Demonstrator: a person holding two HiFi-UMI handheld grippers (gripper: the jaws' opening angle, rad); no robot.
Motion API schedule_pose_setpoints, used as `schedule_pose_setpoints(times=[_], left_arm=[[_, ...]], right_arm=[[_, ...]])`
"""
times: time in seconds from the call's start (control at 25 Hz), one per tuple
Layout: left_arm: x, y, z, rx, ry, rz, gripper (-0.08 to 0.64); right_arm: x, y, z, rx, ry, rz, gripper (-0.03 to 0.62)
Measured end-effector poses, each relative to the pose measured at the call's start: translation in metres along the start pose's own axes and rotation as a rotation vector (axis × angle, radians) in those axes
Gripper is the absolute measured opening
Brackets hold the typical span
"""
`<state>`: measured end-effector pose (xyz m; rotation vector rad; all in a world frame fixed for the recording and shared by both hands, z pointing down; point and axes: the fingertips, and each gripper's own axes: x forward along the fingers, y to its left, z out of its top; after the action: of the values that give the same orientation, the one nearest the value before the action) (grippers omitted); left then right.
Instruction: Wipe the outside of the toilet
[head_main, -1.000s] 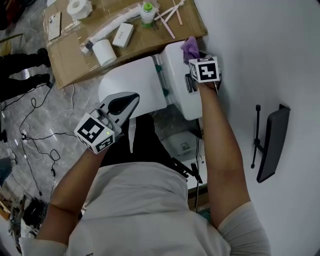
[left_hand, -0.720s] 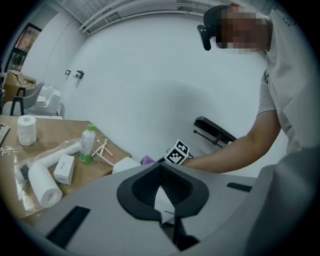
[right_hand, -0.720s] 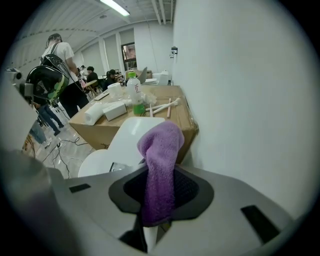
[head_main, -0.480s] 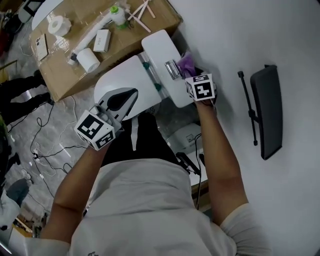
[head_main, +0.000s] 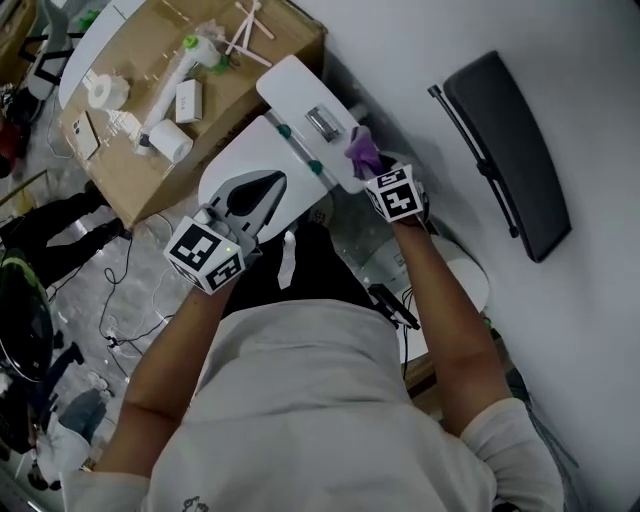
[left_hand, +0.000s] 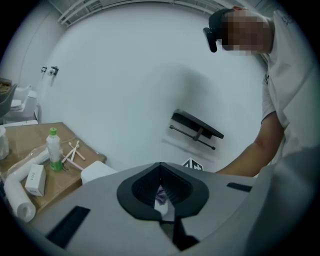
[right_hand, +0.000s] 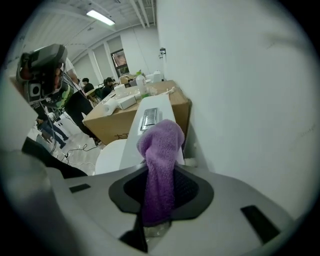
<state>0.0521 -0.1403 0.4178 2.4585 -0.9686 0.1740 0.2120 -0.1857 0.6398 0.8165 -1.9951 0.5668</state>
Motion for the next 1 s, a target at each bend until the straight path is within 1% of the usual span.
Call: schedule_pose_setpoints(times=[0.16, 0.32, 0.4, 0.48, 0.68, 0.84, 1.0], left_arm=[[0.008, -0.022, 0.008, 0.030, 0.016, -0.056, 0.006], [0.008, -0.034, 0.019, 0.055, 0.017, -0.094, 0.006], [0.003, -0.038, 0.022, 0.068, 0.016, -0.110, 0.006], [-0.006, -0.042, 0.023, 0.074, 0.019, -0.127, 0.006], [-0.035, -0.043, 0.027, 0.087, 0.028, -0.173, 0.006], [-0.059, -0.038, 0.027, 0.113, 0.031, -0.207, 0.006], [-0.075, -0.029, 0.018, 0.136, 0.044, -0.249, 0.006]], right_arm=[[-0.008, 0.010, -0.020, 0.028, 0.026, 0.019, 0.095], [-0.015, 0.015, -0.030, 0.055, 0.058, 0.025, 0.095], [-0.023, 0.020, -0.031, 0.070, 0.055, 0.024, 0.095], [-0.035, 0.026, -0.029, 0.104, 0.030, 0.017, 0.095], [-0.065, 0.038, -0.013, 0.165, -0.041, -0.048, 0.095], [-0.070, 0.056, -0.021, 0.208, -0.059, -0.080, 0.095], [-0.072, 0.079, -0.029, 0.265, -0.087, -0.130, 0.095]])
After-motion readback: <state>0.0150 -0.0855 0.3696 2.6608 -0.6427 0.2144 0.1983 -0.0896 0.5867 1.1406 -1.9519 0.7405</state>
